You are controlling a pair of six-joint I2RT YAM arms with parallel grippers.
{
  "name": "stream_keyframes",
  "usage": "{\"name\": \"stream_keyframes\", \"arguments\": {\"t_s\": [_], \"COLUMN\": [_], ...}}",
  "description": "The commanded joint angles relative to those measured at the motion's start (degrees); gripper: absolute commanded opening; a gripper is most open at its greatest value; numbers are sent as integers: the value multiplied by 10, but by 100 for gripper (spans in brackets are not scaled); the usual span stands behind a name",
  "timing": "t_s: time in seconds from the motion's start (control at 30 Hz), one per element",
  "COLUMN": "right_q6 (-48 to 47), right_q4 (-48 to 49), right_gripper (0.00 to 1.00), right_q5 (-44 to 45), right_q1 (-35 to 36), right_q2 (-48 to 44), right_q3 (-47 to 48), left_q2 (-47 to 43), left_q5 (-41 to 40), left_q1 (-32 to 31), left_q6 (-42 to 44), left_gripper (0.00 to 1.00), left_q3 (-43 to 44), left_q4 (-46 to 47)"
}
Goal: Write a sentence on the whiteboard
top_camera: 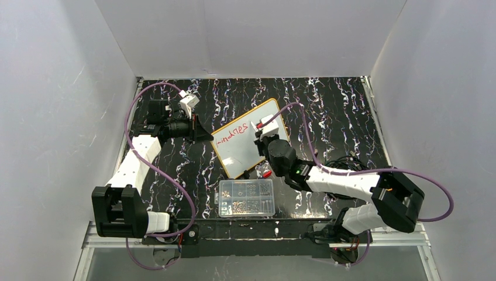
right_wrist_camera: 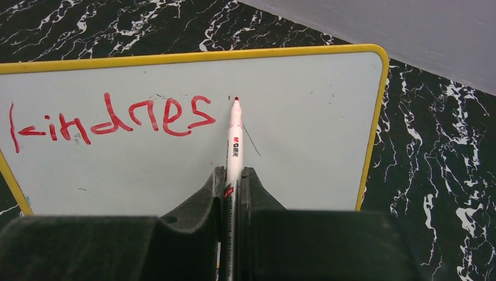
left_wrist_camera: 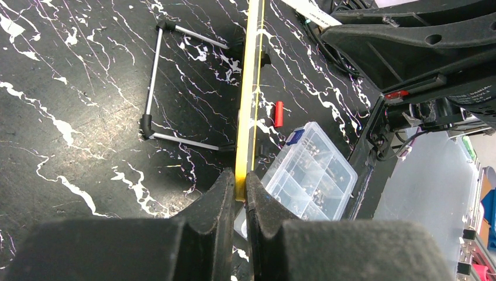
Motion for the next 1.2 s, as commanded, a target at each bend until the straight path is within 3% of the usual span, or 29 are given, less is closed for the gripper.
{"name": "stream_keyframes", "arguments": {"t_s": [0.0,0.53,1.17], "right_q6": [-14,14,28], "right_q4": [37,18,-16], "right_gripper": [1,1,1], "right_q5": [-8,-31,49], "right_q1": [-2,6,14], "right_q2": [16,6,11], "right_q3": [33,5,7], "left_q2": [-16,-19,-20], "left_q5": [17,17,16], "left_q1": [-2,-2,-3], "left_q6": [4,4,5], "left_gripper": [0,0,0], "left_q3": [7,7,5], "left_q4": [-9,-9,-10]}}
